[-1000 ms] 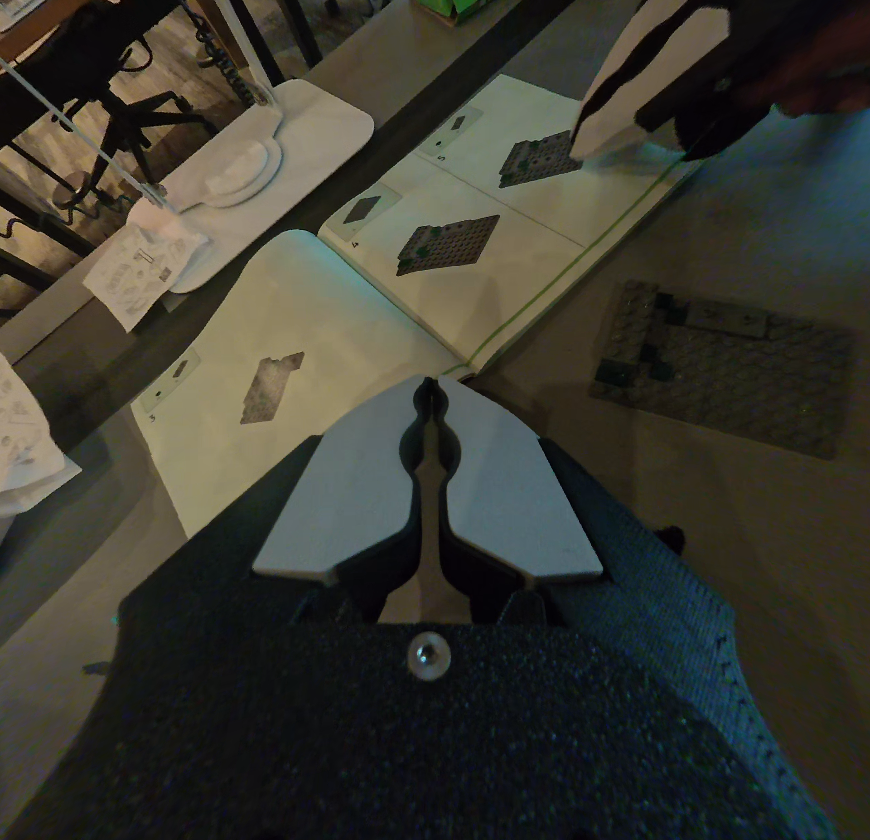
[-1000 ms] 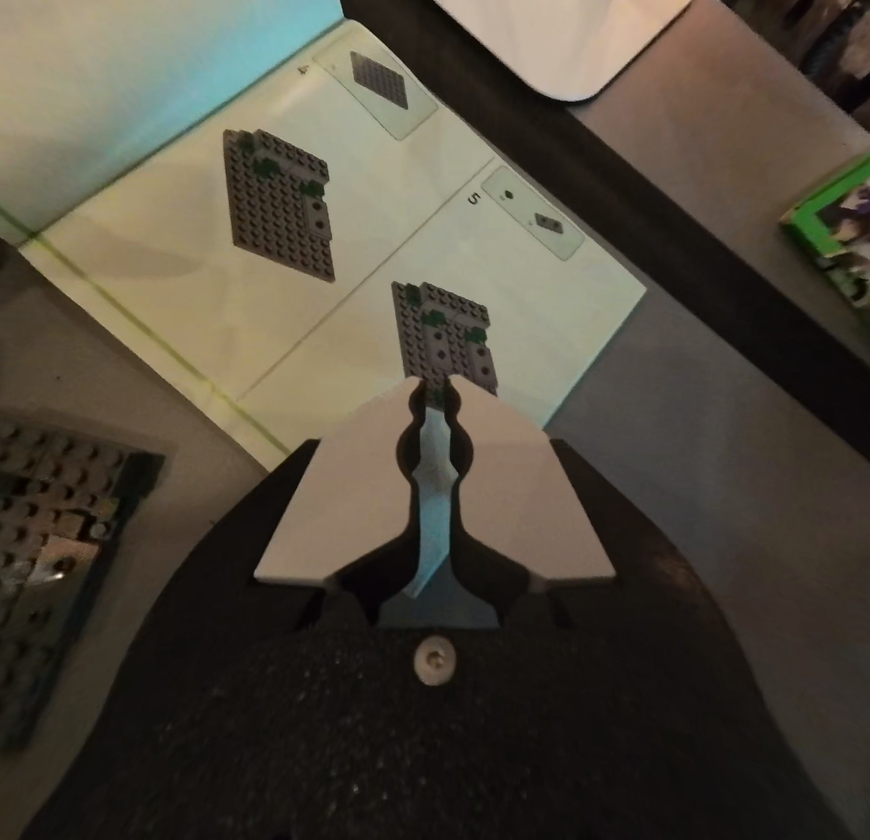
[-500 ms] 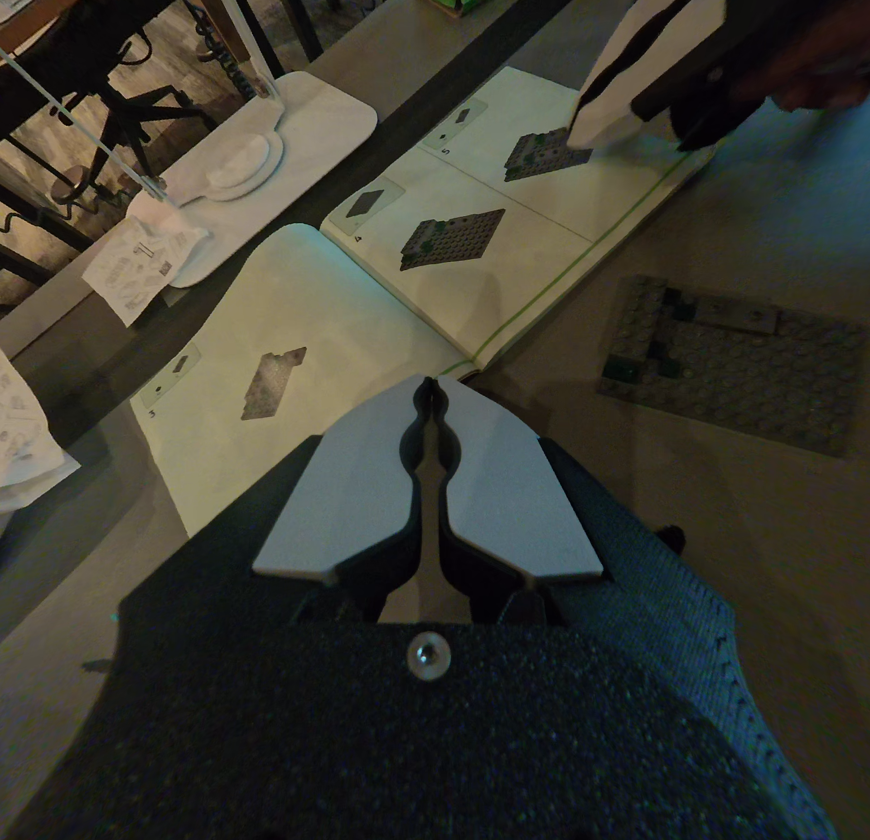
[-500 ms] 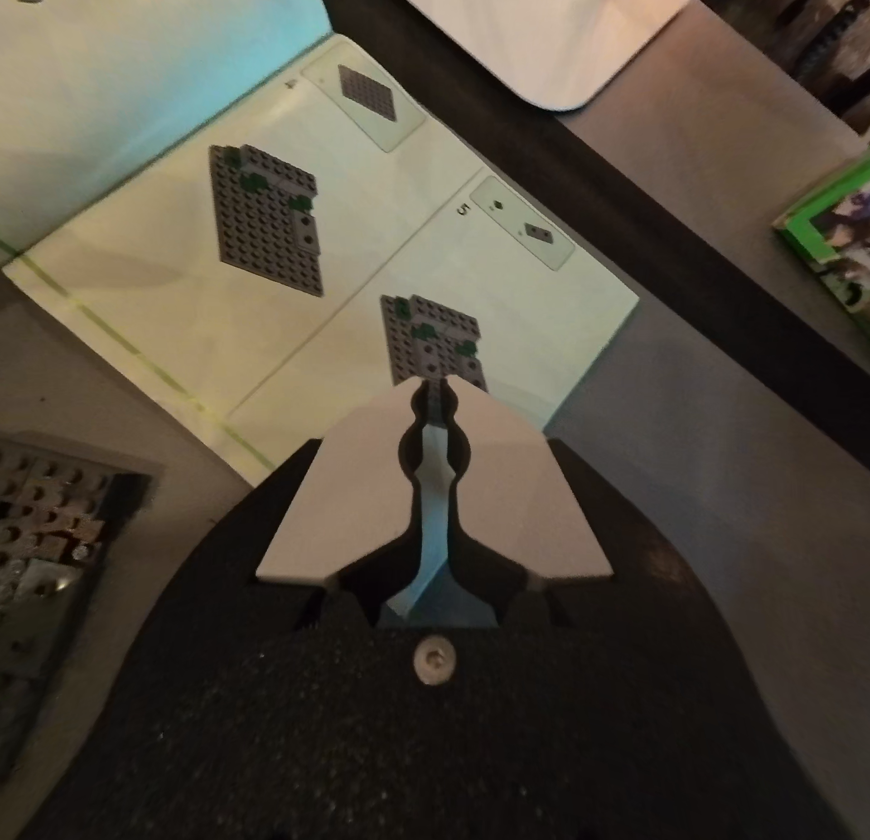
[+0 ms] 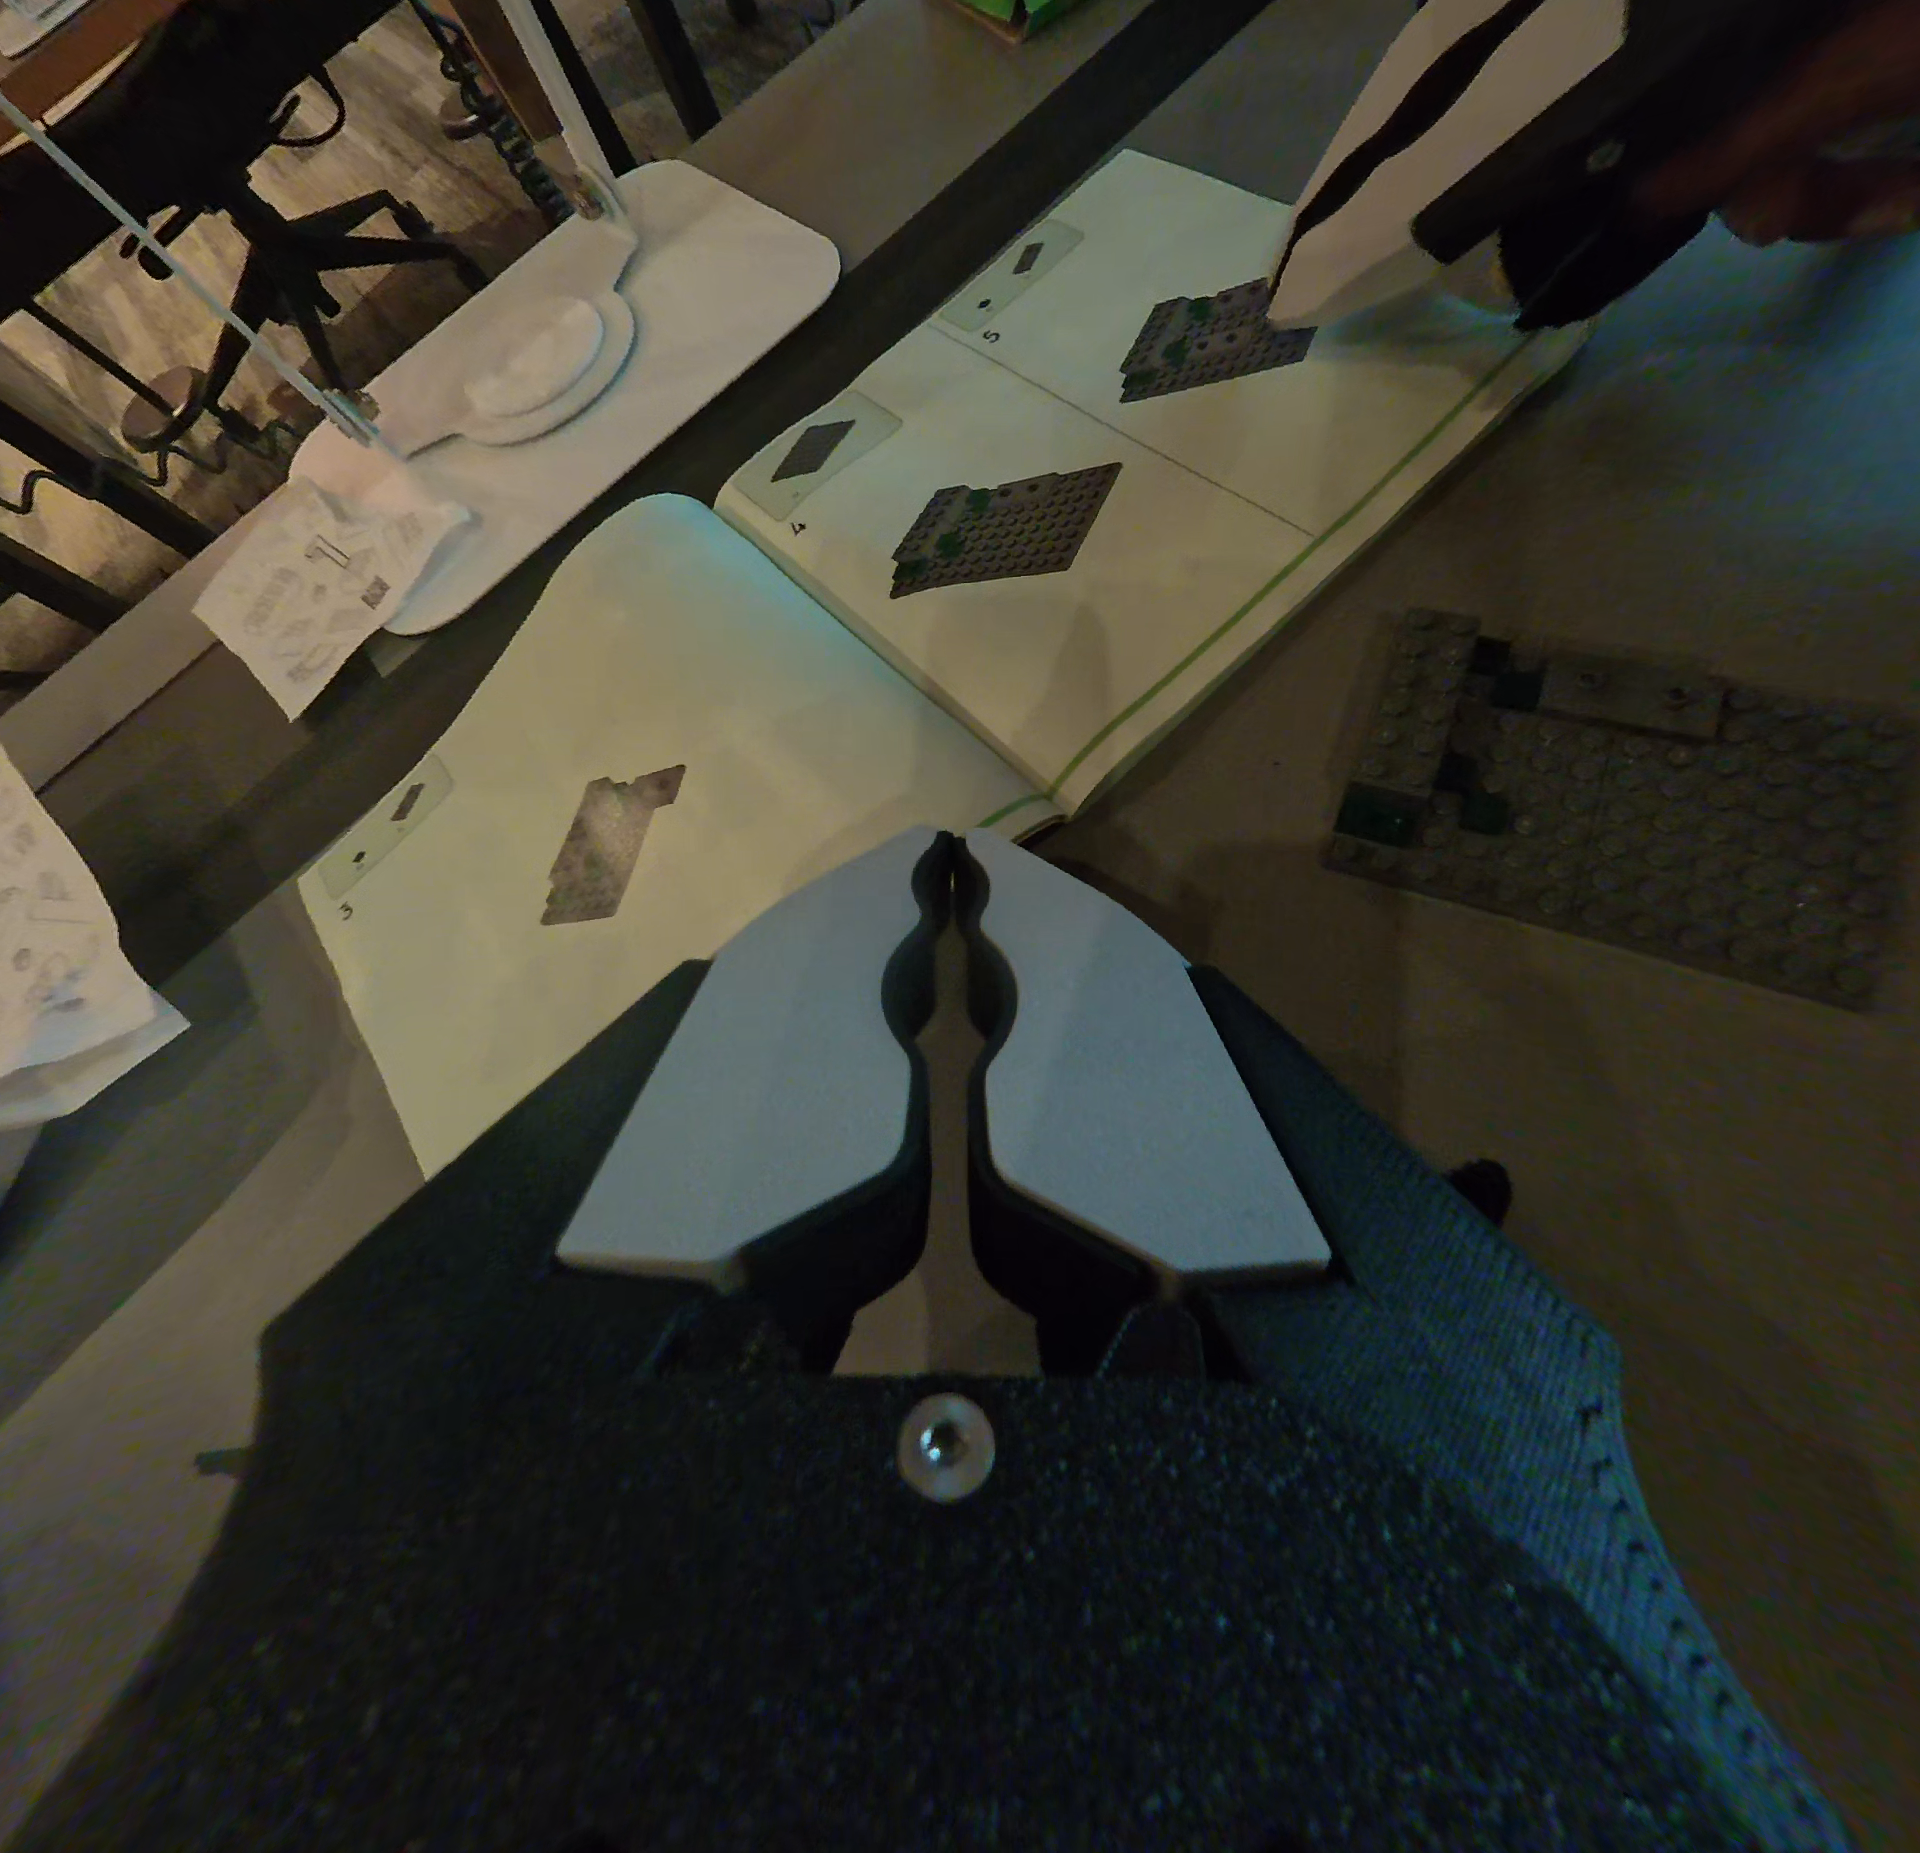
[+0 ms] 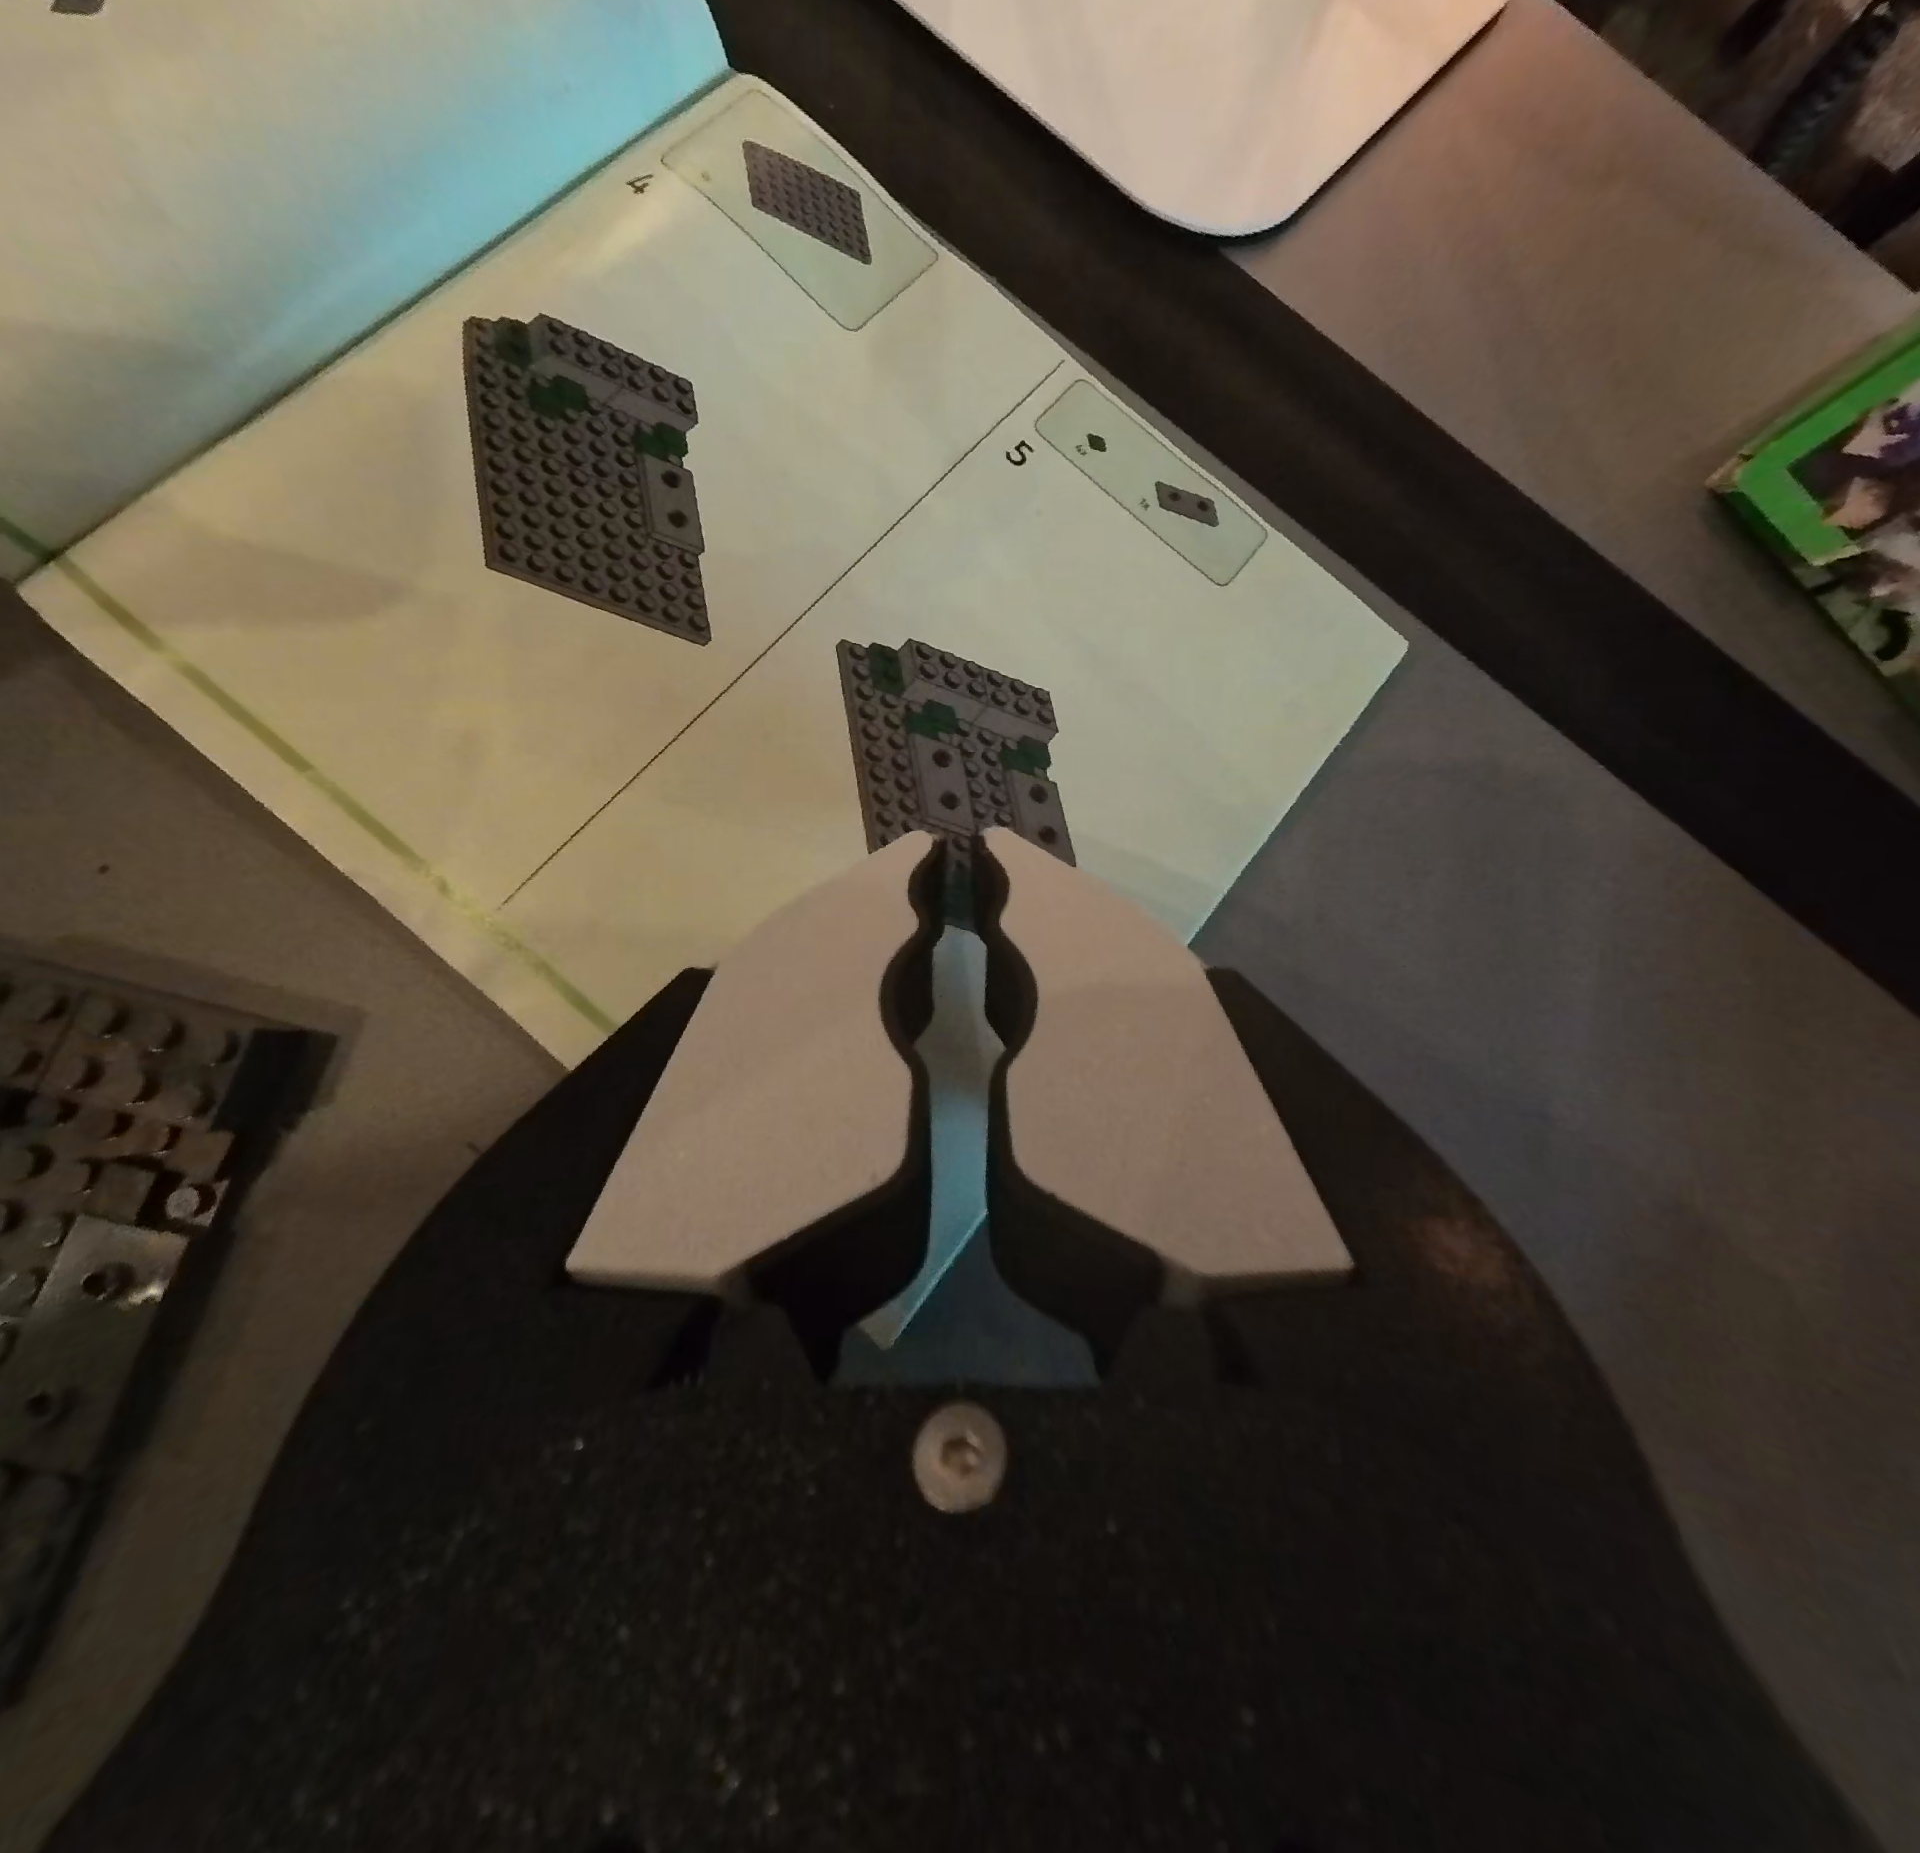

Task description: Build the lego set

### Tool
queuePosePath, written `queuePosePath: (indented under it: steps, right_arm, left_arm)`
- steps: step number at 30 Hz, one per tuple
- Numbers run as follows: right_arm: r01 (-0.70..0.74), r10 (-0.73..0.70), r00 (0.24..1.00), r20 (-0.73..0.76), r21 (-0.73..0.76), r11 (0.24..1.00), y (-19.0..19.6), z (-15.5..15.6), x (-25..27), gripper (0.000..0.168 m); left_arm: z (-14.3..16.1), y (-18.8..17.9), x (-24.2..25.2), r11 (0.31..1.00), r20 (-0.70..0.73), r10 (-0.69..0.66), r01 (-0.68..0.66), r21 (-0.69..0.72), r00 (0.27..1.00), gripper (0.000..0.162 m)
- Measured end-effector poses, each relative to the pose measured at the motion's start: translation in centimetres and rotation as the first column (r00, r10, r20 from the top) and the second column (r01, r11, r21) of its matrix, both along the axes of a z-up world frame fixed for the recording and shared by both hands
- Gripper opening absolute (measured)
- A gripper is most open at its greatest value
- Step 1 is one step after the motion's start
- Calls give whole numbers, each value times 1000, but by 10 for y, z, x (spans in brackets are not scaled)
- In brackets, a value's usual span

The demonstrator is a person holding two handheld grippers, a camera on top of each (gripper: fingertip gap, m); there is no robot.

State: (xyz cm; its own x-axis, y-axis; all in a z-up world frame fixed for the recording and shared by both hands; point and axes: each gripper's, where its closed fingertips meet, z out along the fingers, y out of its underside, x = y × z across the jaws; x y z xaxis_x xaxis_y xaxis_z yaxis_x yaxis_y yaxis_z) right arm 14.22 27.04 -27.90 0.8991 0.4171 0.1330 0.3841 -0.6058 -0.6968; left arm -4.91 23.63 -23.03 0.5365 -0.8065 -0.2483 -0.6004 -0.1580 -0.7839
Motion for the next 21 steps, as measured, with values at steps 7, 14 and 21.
queuePosePath:
  steps: [7,14,21]
  right_arm:
    - [-22,22,1000,12,1,1000,5,1,-8,4]
    - [-22,22,1000,21,-13,1000,19,1,-11,0]
    - [-21,22,999,31,-56,998,21,-6,-11,0]
  left_arm:
    - [-1,-1,1,1000,-3,-2,2,0,1000,0]
    - [-2,0,0,1000,-7,-1,1,-2,1000,0]
    - [-2,2,-2,1000,-5,4,-4,-3,1000,0]
